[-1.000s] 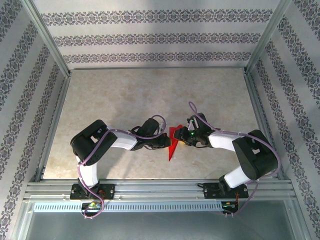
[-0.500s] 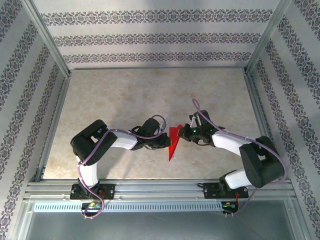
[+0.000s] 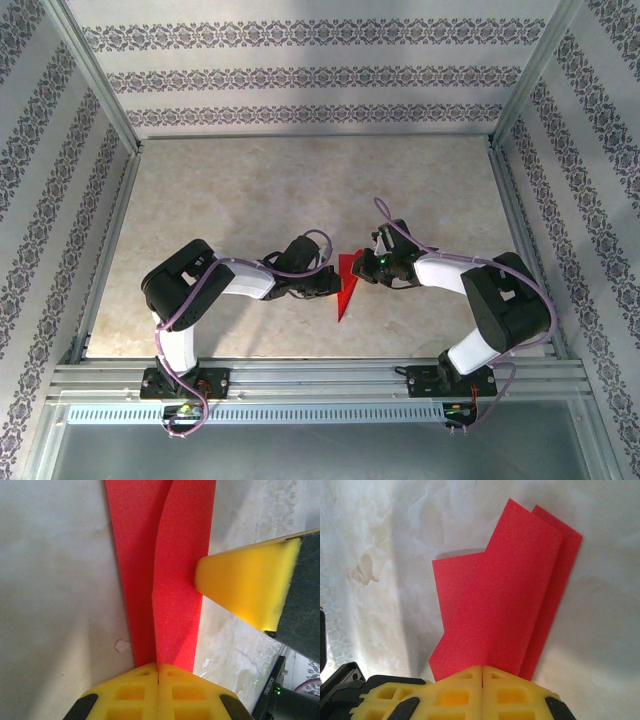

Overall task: Fold a paper plane with a square sheet of paper (fold left side to right side)
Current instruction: Fold the wing for the fifth time at the center of the table.

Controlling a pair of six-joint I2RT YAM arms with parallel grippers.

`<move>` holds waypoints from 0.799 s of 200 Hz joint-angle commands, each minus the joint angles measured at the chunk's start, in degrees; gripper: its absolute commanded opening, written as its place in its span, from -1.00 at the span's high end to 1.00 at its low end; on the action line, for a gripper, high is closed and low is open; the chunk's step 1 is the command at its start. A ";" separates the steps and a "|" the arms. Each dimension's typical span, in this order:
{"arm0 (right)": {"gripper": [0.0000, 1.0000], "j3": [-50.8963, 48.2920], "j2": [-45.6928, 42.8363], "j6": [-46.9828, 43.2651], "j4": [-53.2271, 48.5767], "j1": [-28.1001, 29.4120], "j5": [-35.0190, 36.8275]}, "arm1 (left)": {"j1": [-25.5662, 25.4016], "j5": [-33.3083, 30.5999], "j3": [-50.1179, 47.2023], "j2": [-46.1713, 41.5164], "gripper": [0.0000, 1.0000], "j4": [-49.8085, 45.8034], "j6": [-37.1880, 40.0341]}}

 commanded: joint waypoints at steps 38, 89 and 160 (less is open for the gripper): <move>1.00 0.03 1.26 -1.54 -0.85 0.54 0.62 | -1.26 -3.25 -2.35 4.25 0.88 -4.10 -0.02; 1.00 -0.39 1.45 -1.73 -1.38 0.36 0.71 | -1.63 -3.01 -2.92 4.34 0.83 -3.04 -0.73; 1.00 -1.85 1.80 -2.13 -2.26 -0.06 1.10 | -2.07 -2.50 -3.03 4.43 0.76 -2.03 -1.26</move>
